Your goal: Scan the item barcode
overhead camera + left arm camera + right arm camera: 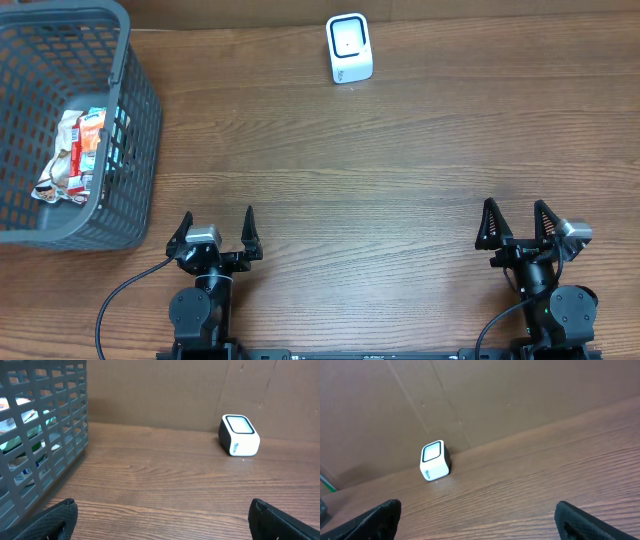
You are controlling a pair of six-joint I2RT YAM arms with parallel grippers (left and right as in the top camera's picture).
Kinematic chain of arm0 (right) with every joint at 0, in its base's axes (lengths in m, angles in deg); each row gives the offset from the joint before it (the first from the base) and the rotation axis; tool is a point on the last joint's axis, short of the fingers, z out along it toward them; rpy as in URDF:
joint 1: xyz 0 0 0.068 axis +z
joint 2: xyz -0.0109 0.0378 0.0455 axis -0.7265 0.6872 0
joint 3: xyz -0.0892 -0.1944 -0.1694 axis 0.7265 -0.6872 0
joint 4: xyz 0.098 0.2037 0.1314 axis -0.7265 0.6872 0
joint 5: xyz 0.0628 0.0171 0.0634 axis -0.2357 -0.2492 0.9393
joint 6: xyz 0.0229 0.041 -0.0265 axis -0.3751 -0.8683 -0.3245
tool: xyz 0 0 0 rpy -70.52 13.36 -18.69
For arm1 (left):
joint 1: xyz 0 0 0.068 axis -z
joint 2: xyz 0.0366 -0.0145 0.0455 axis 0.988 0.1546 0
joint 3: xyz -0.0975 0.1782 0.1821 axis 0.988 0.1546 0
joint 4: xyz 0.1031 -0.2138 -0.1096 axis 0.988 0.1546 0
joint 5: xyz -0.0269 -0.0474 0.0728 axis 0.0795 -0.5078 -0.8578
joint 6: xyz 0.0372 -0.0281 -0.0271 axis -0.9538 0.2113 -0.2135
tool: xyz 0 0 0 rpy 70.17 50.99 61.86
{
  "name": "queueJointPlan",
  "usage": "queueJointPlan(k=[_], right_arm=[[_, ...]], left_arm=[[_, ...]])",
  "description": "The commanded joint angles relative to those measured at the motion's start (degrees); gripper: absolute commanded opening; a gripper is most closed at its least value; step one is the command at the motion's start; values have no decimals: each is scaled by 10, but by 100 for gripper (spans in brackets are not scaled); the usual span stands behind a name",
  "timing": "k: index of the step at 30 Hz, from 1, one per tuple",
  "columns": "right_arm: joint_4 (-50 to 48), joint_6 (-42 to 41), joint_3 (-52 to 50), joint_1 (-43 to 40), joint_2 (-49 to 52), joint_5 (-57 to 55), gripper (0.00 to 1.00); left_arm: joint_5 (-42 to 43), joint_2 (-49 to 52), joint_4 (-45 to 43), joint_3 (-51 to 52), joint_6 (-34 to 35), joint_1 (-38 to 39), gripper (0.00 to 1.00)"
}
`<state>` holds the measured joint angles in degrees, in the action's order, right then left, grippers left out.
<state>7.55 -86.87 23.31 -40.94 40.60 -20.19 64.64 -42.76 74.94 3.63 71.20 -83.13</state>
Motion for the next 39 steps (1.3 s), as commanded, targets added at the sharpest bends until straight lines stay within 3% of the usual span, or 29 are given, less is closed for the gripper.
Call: queueJointPlan(k=[1,24,28,39], right_arm=[[-4,2,-6,-3,-5,3,100],[-4,2,-6,-3,-5,3,100],[-4,2,-6,-3,-5,3,100],[-4,2,-6,-3,-5,3,100]], left_arm=[[4,-6,-1,2,-17,-2,100],[25,-6,-37,-6,-40,-2,100],[71,-6,-30,-28,-40,-2,100],[118,-6,178,-208,-40,-2,100]])
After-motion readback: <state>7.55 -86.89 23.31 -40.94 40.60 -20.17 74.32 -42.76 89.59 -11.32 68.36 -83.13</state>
